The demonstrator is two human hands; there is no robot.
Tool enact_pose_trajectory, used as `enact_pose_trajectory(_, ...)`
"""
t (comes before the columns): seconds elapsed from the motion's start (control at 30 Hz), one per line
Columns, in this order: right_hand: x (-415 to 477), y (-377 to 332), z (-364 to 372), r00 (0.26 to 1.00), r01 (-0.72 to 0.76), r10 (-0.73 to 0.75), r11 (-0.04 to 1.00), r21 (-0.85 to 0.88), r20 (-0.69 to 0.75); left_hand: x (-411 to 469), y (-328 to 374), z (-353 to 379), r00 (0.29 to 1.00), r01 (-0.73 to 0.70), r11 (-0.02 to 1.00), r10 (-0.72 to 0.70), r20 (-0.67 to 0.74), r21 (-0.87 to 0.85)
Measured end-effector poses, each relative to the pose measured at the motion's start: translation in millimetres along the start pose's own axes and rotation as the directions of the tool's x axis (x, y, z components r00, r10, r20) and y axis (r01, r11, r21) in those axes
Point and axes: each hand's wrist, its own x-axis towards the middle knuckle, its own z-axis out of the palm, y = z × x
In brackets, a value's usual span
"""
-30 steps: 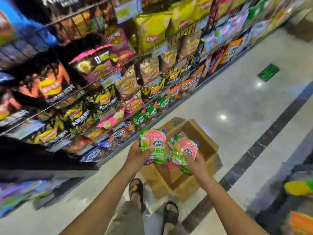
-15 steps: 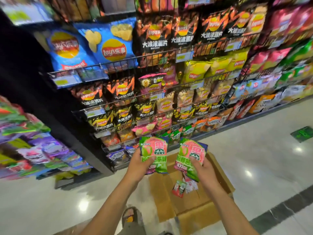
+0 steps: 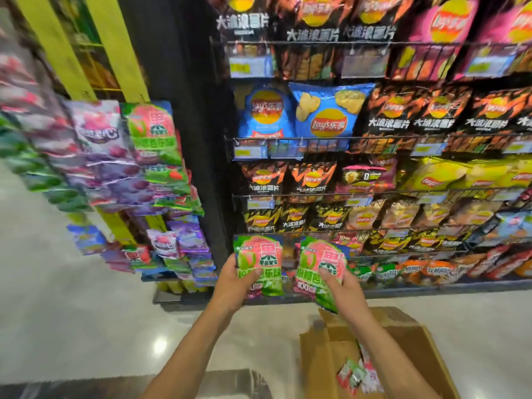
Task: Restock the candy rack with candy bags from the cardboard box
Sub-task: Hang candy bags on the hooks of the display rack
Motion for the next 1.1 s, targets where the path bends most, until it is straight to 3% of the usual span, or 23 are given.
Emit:
enact_pose_trajectory(0.2,9,-41,118,0.996,0.055,-0.056,0.998,0.012,0.064,17,21,-122,0.997,-0.066,0.998,0.065,-0.043,-0.012)
enact_pose_trajectory(0.5,17,-107,243,0.982,0.160,-0.162,0.987,0.032,0.099,45,66,-244,0.978,-0.198,0.977,0.202,-0.056,0.075)
enact_pose_trajectory(0.9,50,-216,292,0.923,0.372,-0.367,0.928,-0.019,0.117,70,95,-294,0.954,-0.287,0.958,0.285,-0.092,-0.007)
enact_pose_trajectory(1.1,72,-293,305,0.886,0.454,-0.457,0.889,0.057,0.073,76,97,-298,0.952,-0.293,0.956,0.290,-0.093,-0.014)
